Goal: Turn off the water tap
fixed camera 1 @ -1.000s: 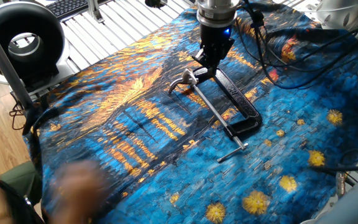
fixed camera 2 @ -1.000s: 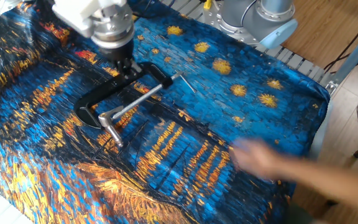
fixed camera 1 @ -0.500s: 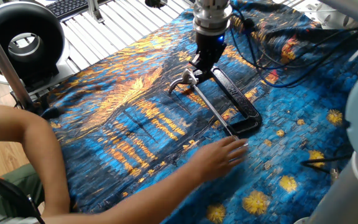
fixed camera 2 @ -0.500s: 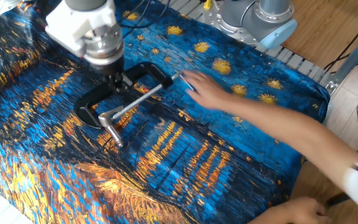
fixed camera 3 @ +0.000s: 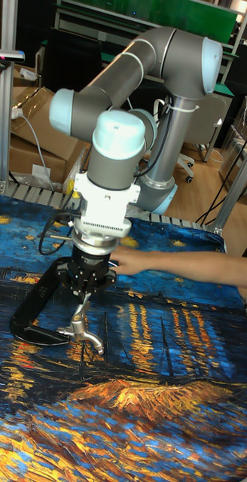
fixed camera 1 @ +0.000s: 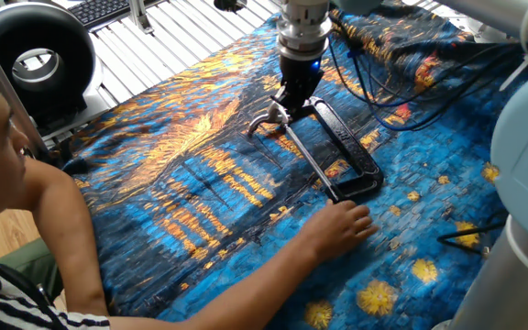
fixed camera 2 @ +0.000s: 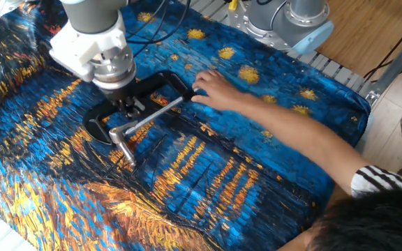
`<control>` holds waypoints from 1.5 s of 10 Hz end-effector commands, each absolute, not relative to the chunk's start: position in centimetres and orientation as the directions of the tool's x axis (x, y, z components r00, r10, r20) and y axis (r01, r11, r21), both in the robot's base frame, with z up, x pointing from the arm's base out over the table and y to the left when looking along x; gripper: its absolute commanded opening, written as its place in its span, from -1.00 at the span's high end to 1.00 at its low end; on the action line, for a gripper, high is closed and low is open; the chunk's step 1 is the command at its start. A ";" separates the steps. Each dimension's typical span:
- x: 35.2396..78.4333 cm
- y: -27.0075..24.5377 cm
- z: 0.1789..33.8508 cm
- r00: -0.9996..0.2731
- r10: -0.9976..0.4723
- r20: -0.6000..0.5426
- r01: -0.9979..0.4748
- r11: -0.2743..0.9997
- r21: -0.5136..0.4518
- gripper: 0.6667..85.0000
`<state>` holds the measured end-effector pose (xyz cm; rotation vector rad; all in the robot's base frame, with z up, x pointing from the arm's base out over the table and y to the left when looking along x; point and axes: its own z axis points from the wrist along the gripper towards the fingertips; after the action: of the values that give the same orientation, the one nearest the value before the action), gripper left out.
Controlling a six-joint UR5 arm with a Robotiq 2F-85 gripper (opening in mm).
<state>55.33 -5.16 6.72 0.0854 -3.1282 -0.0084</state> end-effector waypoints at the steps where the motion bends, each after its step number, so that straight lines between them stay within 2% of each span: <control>1: 56.5 -4.0 6.1 -0.999 -0.042 -0.002 -0.042 0.999 0.025 0.98; 7: 57.2 -3.2 5.6 -1.000 -0.019 -0.013 -0.019 0.999 0.050 0.98; 12: 56.3 -1.9 8.2 -1.000 0.010 0.024 0.012 0.999 0.051 0.98; 15: 57.9 -1.2 8.0 -0.999 -0.017 -0.030 -0.019 0.998 0.066 0.98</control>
<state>56.95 -1.95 7.61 0.0161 -3.1387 -0.0746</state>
